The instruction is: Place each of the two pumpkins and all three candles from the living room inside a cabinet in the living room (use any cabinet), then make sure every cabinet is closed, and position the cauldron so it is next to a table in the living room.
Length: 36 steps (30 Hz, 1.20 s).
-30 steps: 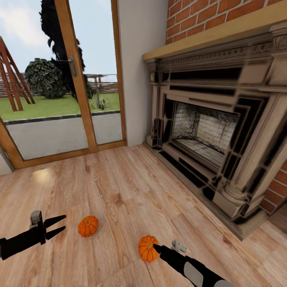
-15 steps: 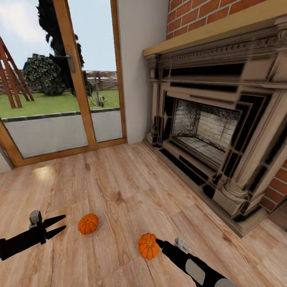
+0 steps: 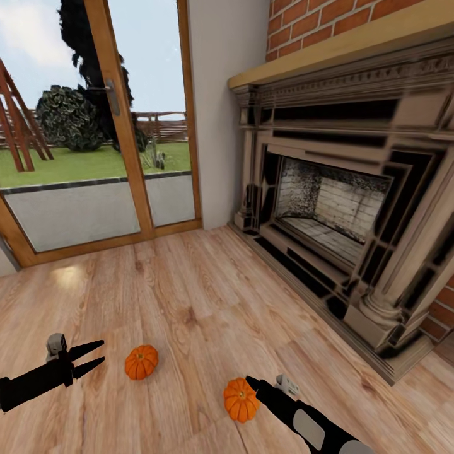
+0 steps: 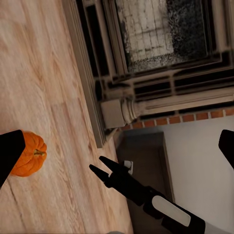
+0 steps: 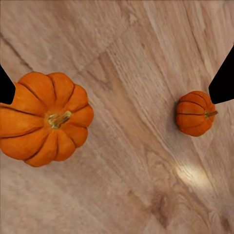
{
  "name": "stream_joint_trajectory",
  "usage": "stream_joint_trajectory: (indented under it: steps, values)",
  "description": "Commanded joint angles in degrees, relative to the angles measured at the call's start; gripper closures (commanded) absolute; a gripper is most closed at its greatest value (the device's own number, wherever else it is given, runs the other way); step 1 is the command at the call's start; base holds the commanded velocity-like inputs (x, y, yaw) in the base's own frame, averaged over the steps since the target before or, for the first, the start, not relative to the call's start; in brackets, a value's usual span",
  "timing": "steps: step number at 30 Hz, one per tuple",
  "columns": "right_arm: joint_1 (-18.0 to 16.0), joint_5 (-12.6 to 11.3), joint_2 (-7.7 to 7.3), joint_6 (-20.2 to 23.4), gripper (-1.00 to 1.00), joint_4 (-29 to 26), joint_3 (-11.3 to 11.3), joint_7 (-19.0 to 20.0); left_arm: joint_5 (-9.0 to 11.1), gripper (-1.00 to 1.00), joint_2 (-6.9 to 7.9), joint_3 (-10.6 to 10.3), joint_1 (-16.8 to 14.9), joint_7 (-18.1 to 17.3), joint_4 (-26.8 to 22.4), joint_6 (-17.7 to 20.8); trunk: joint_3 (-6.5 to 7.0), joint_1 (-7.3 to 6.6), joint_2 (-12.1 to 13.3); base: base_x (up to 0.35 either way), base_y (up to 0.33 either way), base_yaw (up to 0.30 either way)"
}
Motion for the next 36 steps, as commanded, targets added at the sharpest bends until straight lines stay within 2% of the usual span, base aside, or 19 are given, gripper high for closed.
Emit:
stream_joint_trajectory:
  steps: [1,4,7,9,10,12,13,16,22,36]
  values:
    - [-0.05,-0.53,-0.02,0.17,-1.00,0.06,0.14,0.18,0.20,-1.00,0.01,-0.01,-0.02,-0.06,0.01,0.48,-0.05,0.00,-0.02,0.065,0.019,0.000]
    - [-0.06,-0.57,-0.03,0.17,-1.00,0.08,-0.69,0.24,0.15,-1.00,0.01,-0.03,-0.02,-0.01,0.01,0.48,-0.05,0.00,-0.02,0.161,0.074,0.000]
    - [-0.06,-0.57,-0.14,0.17,-1.00,0.47,-4.07,0.65,0.16,-1.00,0.01,-0.01,-0.02,-0.04,0.01,0.42,-0.05,0.00,-0.02,0.116,0.045,0.000]
    - [-0.06,-0.59,-0.78,0.21,-1.00,0.70,-6.07,1.00,0.21,-1.00,0.01,-0.01,-0.02,-0.05,0.01,0.41,-0.05,0.00,-0.02,0.040,0.016,0.000]
    - [-0.06,-0.65,-2.06,0.31,-1.00,0.83,-8.32,1.40,0.28,-1.00,0.01,-0.01,-0.02,-0.09,0.01,0.40,-0.05,0.00,-0.02,0.018,0.007,0.000]
    - [-0.05,-0.73,-3.40,0.37,-1.00,0.91,-10.40,2.04,0.33,-1.00,0.01,-0.01,-0.02,-0.12,0.01,0.40,-0.05,0.00,-0.02,0.010,0.004,0.000]
    - [-0.04,-0.78,-4.59,0.62,-1.00,0.98,-12.46,3.26,0.39,-1.00,0.01,0.03,-0.02,-0.14,0.01,0.40,-0.05,0.00,-0.02,0.005,0.002,0.000]
    - [-0.02,-0.76,-5.89,1.10,-1.00,1.07,-14.77,6.21,0.45,-1.00,0.01,0.01,-0.02,-0.17,0.01,0.41,-0.05,0.00,-0.02,0.002,0.001,0.000]
    - [-0.02,-0.56,-7.16,2.04,-1.00,2.64,-15.67,8.63,0.46,-1.00,0.01,0.00,-0.02,-0.26,-0.03,0.48,-1.16,0.12,-0.09,0.000,0.000,0.000]
    - [-0.06,0.19,-7.33,2.92,-1.00,2.77,-15.31,9.23,0.47,-1.00,0.01,-0.01,-0.02,-0.32,-0.08,0.48,-4.26,0.49,-0.27,0.000,0.000,0.000]
